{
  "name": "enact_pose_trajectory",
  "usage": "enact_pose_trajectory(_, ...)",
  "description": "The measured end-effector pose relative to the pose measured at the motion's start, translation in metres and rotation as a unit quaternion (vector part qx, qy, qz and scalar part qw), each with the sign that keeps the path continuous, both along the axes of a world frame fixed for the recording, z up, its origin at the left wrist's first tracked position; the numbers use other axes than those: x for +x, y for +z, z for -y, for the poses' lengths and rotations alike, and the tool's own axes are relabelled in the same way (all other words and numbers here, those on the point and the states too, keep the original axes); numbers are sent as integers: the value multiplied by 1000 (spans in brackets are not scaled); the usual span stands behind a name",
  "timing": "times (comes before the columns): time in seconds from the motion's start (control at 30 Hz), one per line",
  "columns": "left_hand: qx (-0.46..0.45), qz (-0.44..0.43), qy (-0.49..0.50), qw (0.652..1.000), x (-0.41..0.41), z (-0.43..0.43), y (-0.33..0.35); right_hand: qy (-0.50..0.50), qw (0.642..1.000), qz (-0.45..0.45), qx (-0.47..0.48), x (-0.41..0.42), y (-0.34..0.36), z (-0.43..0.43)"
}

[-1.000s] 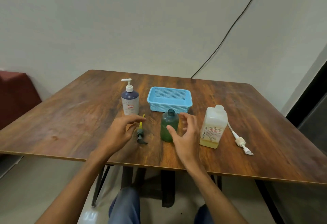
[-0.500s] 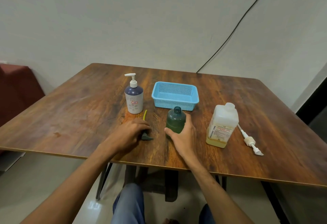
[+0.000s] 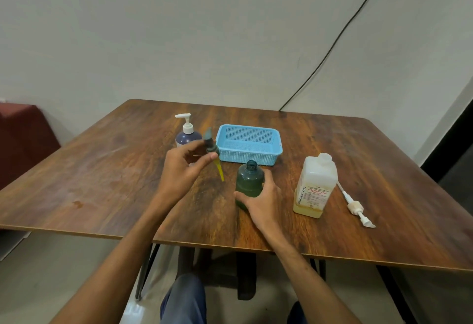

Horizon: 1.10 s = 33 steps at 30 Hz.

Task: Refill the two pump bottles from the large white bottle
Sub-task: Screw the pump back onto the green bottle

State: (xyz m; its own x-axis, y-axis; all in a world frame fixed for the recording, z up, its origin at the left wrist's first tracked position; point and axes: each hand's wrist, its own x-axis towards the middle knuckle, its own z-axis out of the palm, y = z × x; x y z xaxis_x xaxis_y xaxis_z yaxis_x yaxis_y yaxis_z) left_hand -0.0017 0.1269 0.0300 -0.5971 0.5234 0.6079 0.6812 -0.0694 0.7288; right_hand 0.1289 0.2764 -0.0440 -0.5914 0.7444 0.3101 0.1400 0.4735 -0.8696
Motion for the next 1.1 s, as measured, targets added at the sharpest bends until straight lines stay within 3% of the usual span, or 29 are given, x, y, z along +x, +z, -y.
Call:
enact_pose_trajectory(0.13, 68, 59, -19, 996, 13, -12, 28, 1, 1000, 10, 3, 1, 0, 2)
enact_pose_trajectory(0.47, 100, 64, -33, 992, 23, -42, 63, 5, 999, 31, 16, 3, 2, 3)
enact_pose_trajectory(1.1, -54, 34, 7, 998, 36, -69, -9, 7, 1000, 16, 12, 3, -1, 1)
